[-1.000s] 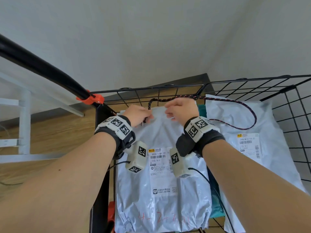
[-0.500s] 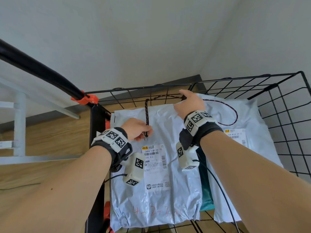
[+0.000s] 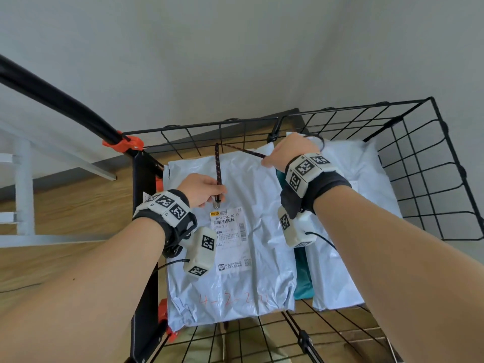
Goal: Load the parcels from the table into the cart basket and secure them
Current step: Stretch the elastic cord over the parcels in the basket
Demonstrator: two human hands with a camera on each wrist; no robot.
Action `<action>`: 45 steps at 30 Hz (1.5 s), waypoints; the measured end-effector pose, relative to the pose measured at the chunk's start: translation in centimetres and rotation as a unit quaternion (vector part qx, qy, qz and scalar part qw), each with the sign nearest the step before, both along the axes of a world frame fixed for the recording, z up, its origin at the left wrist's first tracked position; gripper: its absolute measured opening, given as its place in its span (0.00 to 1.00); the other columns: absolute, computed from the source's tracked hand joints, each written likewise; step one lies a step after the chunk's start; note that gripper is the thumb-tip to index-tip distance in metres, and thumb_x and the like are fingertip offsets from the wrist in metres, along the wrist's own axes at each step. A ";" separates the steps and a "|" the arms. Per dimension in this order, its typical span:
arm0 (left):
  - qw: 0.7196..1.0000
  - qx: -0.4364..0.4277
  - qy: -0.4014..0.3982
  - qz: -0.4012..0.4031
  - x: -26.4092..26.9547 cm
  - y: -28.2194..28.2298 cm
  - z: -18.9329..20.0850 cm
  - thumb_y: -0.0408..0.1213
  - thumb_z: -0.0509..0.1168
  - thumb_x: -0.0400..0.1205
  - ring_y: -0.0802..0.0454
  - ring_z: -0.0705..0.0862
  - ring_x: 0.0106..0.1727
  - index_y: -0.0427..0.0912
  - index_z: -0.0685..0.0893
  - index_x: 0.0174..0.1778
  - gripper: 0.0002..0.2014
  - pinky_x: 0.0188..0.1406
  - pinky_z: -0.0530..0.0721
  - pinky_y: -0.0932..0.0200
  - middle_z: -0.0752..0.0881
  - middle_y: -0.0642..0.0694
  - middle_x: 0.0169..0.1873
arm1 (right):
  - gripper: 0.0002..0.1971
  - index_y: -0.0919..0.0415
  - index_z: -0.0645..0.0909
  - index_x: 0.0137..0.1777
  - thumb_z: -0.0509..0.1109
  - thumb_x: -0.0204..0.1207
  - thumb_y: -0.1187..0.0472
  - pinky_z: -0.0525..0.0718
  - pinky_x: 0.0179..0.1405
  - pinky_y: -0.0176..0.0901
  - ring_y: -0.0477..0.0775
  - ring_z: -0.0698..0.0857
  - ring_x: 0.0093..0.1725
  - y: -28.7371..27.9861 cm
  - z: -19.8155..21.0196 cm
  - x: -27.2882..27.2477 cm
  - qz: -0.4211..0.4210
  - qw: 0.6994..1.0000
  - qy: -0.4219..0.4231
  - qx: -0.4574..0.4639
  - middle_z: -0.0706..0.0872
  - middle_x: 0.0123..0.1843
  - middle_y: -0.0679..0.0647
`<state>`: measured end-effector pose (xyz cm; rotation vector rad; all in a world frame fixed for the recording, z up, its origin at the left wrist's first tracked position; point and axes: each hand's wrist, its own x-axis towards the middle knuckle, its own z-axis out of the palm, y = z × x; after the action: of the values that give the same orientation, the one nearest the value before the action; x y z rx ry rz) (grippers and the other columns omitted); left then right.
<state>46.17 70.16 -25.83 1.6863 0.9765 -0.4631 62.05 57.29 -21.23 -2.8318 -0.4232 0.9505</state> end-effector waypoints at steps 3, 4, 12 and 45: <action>1.000 0.014 -0.007 -0.012 -0.2 -0.4 0.9 0.39 0.67 0.81 0.59 0.80 0.34 0.44 0.87 0.38 0.08 0.30 0.75 0.67 0.87 0.50 0.35 | 0.15 0.59 0.75 0.43 0.74 0.65 0.51 0.85 0.46 0.49 0.58 0.83 0.45 -0.2 1.9 -0.7 0.025 1.000 -0.008 -0.013 0.82 0.45 0.55; 1.000 0.014 -0.004 -0.017 -0.3 -0.6 1.1 0.39 0.67 0.81 0.58 0.80 0.34 0.42 0.87 0.40 0.07 0.30 0.77 0.67 0.87 0.49 0.35 | 0.16 0.60 0.74 0.42 0.74 0.64 0.51 0.85 0.49 0.51 0.60 0.82 0.49 -0.2 2.5 -1.0 0.039 0.999 -0.006 -0.024 0.81 0.48 0.56; 0.995 0.009 0.019 -0.098 -1.9 -3.8 1.4 0.40 0.73 0.76 0.56 0.77 0.28 0.40 0.87 0.34 0.09 0.29 0.79 0.68 0.79 0.50 0.23 | 0.09 0.56 0.83 0.32 0.74 0.69 0.53 0.80 0.29 0.39 0.49 0.80 0.28 -1.5 7.1 -2.9 0.158 0.984 0.043 -0.074 0.82 0.21 0.47; 0.921 -0.183 0.173 -0.296 -8.8 -7.4 -3.5 0.30 0.76 0.73 0.56 0.89 0.32 0.33 0.85 0.42 0.07 0.30 0.85 0.67 0.90 0.41 0.32 | 0.19 0.53 0.90 0.43 0.60 0.82 0.45 0.69 0.32 0.33 0.48 0.66 0.19 -3.1 -0.9 -12.4 0.181 0.880 0.437 -0.051 0.68 0.13 0.47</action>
<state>37.38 62.75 -29.33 1.5550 0.5462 -1.3006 49.64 54.19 -22.12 -2.0724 -0.7775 2.1959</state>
